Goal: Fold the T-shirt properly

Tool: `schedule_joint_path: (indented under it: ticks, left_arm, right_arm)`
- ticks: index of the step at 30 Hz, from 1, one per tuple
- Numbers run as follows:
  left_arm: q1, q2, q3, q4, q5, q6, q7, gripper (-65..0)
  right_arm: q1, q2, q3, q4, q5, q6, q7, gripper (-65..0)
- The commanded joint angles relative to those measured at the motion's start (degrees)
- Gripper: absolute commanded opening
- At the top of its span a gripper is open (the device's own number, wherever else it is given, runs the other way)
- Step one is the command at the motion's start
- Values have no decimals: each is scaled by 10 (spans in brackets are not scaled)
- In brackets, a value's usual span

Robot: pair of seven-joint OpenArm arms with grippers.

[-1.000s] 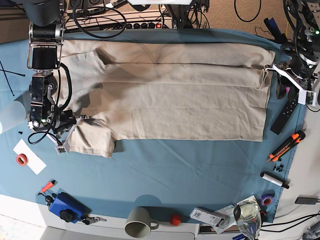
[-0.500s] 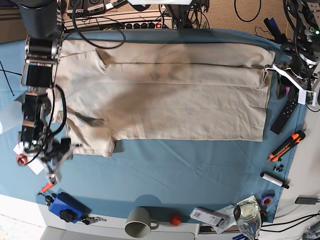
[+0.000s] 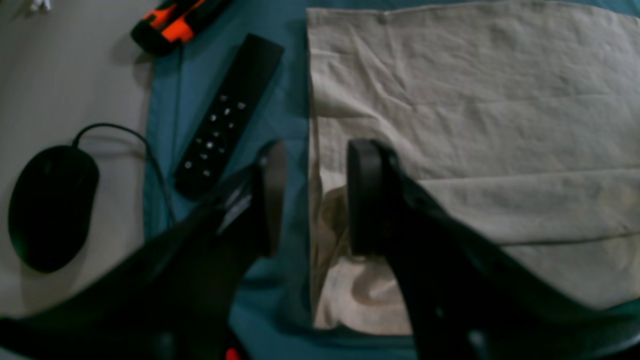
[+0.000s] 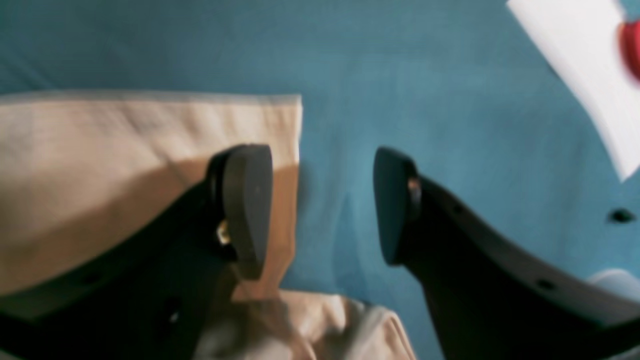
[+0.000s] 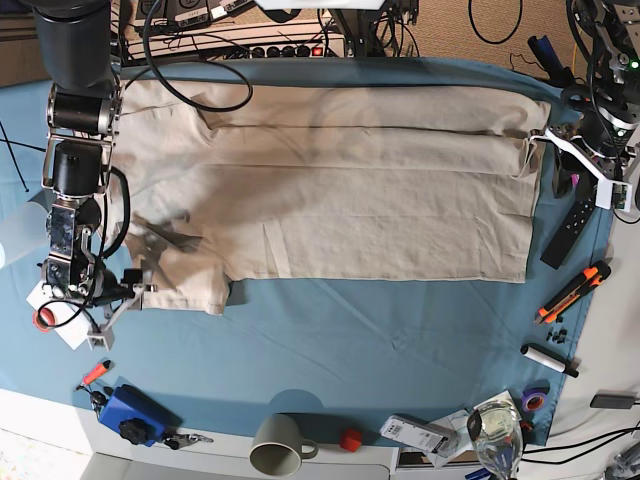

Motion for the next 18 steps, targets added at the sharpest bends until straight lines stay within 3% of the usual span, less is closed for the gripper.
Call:
schedule_joint_path:
  ticks: [1,10,18]
  left_arm:
    - [-2,-7,-3,9,-4,0,-13,-434]
    - [-12,9,-3,4,-4,2,-13,-435]
    - [-98,8,-3,-71,-4,-1,-14,-434]
  right_arm:
    - [21,8,2,4,2,1,5,-326]
    - [18,2,2,-22,2,1,29,-326]
    - [18,-17,2,-24,2,0,20,-326]
